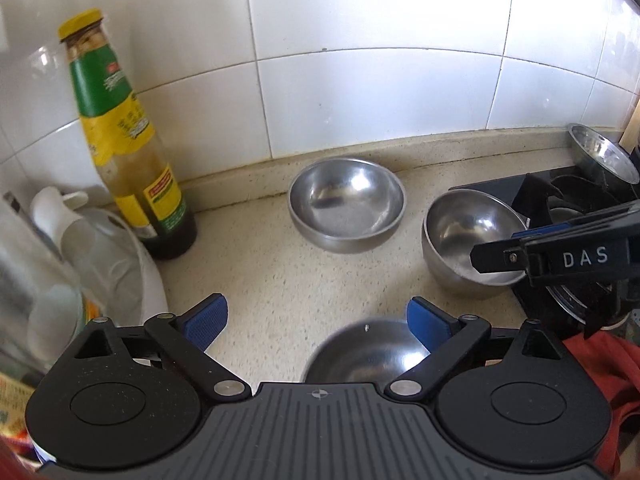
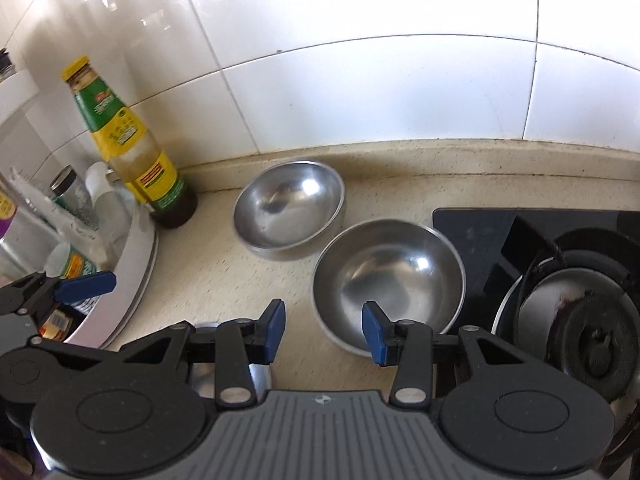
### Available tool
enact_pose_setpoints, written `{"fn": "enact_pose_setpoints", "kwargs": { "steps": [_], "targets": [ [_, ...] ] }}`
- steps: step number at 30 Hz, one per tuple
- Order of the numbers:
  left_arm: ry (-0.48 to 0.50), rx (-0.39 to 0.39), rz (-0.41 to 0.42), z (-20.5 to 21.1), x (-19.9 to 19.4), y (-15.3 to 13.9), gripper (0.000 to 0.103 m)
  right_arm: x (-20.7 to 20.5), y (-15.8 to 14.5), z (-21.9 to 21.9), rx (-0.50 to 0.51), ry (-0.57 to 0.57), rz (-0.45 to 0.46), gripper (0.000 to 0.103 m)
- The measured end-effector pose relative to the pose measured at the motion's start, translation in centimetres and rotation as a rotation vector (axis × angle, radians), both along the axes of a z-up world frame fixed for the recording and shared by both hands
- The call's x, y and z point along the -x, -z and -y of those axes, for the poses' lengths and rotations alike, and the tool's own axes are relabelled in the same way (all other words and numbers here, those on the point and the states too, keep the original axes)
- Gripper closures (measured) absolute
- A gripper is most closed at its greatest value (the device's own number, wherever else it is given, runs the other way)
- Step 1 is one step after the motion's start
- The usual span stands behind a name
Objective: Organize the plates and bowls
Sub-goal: 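Move both tools to the steel bowl against the wall tiles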
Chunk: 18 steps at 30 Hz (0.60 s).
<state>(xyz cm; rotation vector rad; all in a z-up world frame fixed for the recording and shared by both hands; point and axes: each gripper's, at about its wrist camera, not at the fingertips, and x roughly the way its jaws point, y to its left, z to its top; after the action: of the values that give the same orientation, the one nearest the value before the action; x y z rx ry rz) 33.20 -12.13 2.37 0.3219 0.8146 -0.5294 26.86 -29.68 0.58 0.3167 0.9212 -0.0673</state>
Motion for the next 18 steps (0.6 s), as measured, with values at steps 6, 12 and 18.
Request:
{"fn": "enact_pose_setpoints", "kwargs": {
  "steps": [6, 12, 18],
  "targets": [
    [-0.019, -0.027, 0.008, 1.2, -2.0, 0.3, 0.003, -2.3, 0.5, 0.8, 0.031, -0.001, -0.01, 0.062],
    [-0.03, -0.03, 0.007, 1.7, -3.5, 0.6, 0.002, -4.3, 1.0, 1.4, 0.033, -0.001, -0.018, 0.062],
    [-0.032, -0.04, 0.005, 2.4, -5.1, 1.0, 0.002, -6.2, 1.5, 1.7, 0.042, -0.004, -0.026, 0.062]
  ]
}}
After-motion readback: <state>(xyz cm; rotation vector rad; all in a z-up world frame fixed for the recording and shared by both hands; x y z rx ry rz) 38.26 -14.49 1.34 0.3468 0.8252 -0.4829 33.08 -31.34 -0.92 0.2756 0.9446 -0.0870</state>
